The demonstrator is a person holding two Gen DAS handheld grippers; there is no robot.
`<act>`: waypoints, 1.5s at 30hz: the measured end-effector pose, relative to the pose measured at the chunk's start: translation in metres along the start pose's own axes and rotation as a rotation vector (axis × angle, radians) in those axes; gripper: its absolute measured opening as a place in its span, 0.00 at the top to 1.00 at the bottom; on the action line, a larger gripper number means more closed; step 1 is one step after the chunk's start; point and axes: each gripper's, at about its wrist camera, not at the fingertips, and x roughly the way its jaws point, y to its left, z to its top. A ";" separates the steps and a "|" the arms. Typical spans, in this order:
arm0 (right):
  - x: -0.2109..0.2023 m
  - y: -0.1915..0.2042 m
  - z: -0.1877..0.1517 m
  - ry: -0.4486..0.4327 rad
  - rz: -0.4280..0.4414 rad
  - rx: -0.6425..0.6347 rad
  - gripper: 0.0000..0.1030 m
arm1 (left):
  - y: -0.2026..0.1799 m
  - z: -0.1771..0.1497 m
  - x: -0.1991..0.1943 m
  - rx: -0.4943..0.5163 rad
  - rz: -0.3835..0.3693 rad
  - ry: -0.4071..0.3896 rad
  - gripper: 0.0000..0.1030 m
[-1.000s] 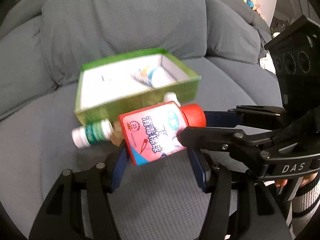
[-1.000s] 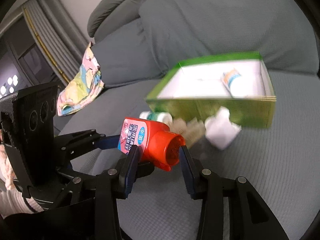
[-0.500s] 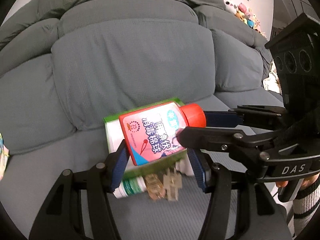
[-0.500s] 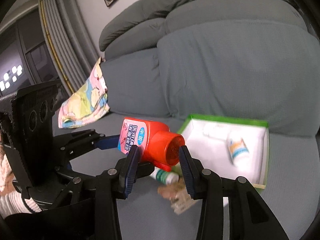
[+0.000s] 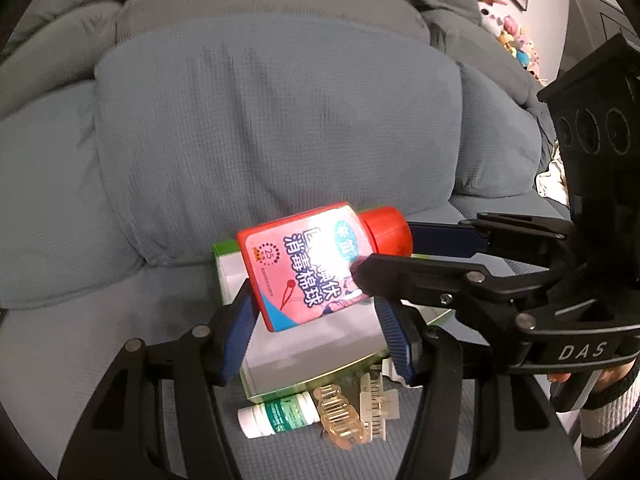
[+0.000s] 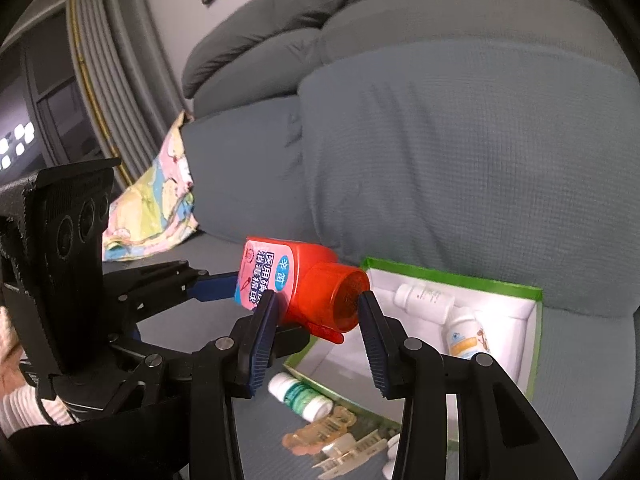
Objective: Organize rigid objects
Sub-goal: 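Lower the pink bottle into the box and open the right gripper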
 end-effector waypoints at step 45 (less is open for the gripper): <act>0.117 -0.103 -0.067 0.252 -0.110 0.221 0.57 | 0.010 -0.042 0.134 -0.060 -0.015 0.301 0.43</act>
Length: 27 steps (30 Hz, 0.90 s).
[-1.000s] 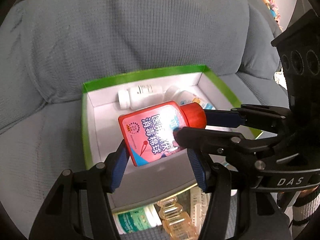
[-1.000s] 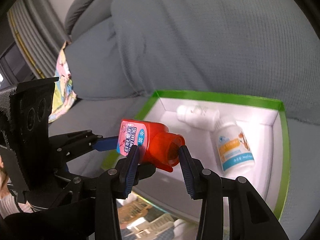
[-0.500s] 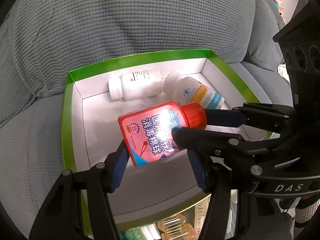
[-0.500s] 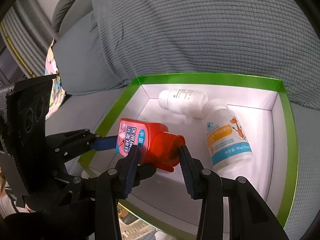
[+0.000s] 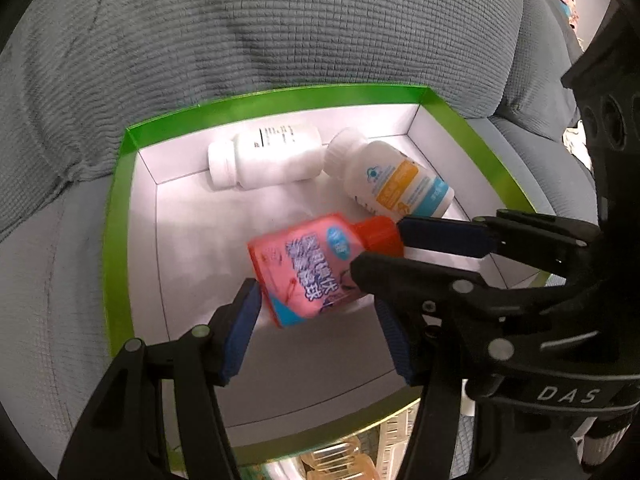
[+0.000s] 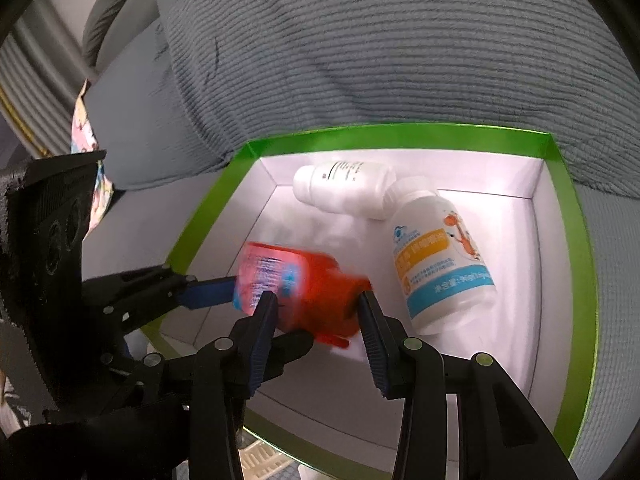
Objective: Organize rigid objects
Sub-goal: 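Lower the pink bottle into the box and open the right gripper, then withdraw the right gripper from the box toward the remaining items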
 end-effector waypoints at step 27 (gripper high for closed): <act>-0.128 0.030 -0.060 -0.239 -0.229 -0.013 0.18 | -0.034 -0.051 -0.095 0.023 0.255 -0.215 0.02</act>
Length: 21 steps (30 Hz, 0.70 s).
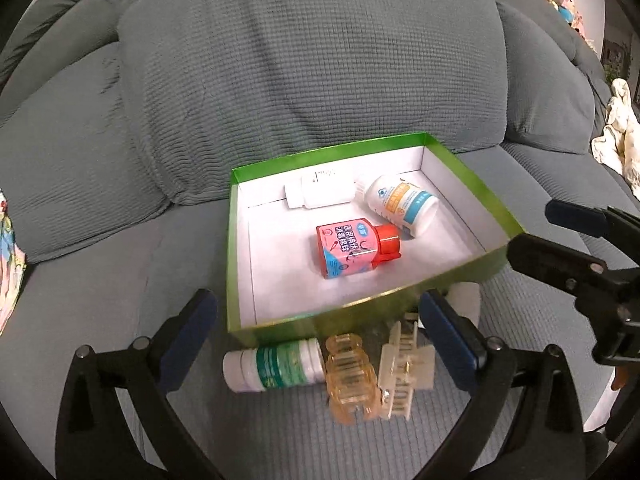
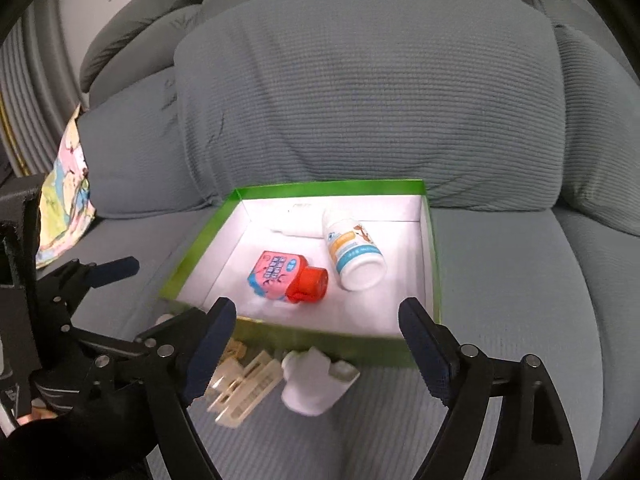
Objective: Organize rigid objects
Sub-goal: 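Withdraw the right gripper from the box toward the remaining items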
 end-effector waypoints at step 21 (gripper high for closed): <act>-0.062 0.023 -0.053 -0.055 0.047 0.032 0.18 | -0.016 -0.051 -0.073 -0.018 -0.012 -0.090 0.02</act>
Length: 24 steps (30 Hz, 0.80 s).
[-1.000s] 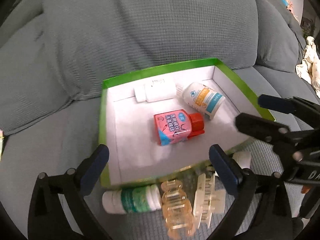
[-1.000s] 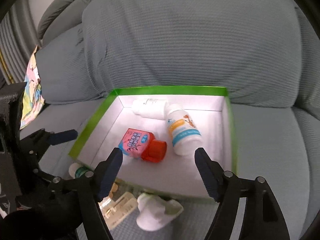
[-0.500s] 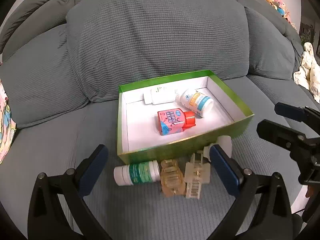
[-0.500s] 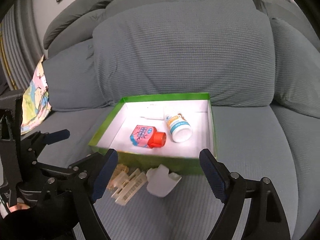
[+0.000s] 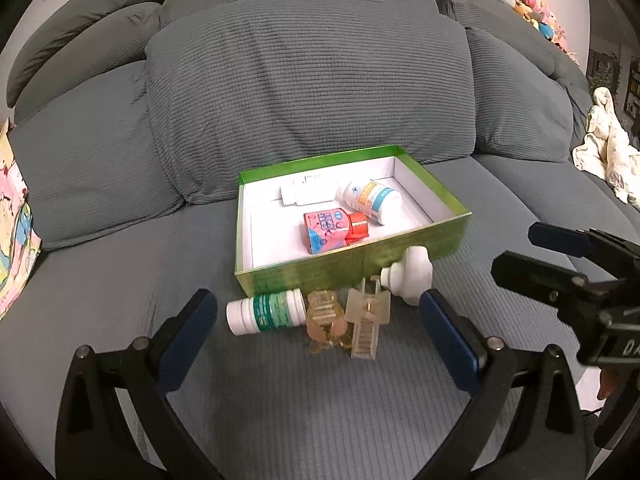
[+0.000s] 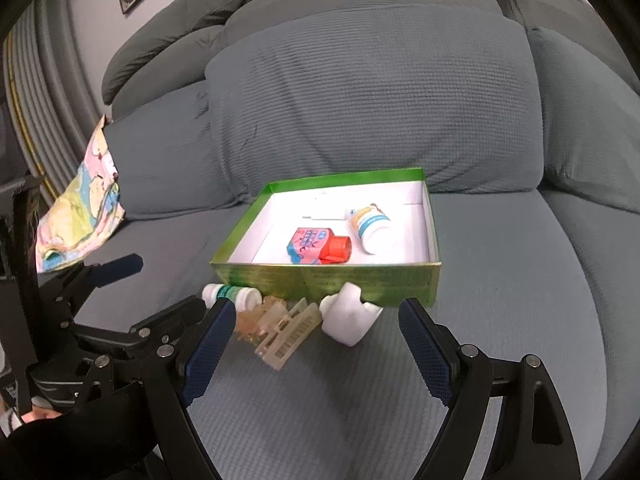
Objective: Organize rigid objects
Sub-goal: 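Withdraw the right gripper from the box toward the remaining items, then move the right gripper to the clear plastic hair clip and grasp it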
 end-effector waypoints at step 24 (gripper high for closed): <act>0.042 -0.006 -0.058 0.146 0.161 0.161 0.18 | 0.044 -0.077 0.036 -0.237 -0.216 0.184 0.02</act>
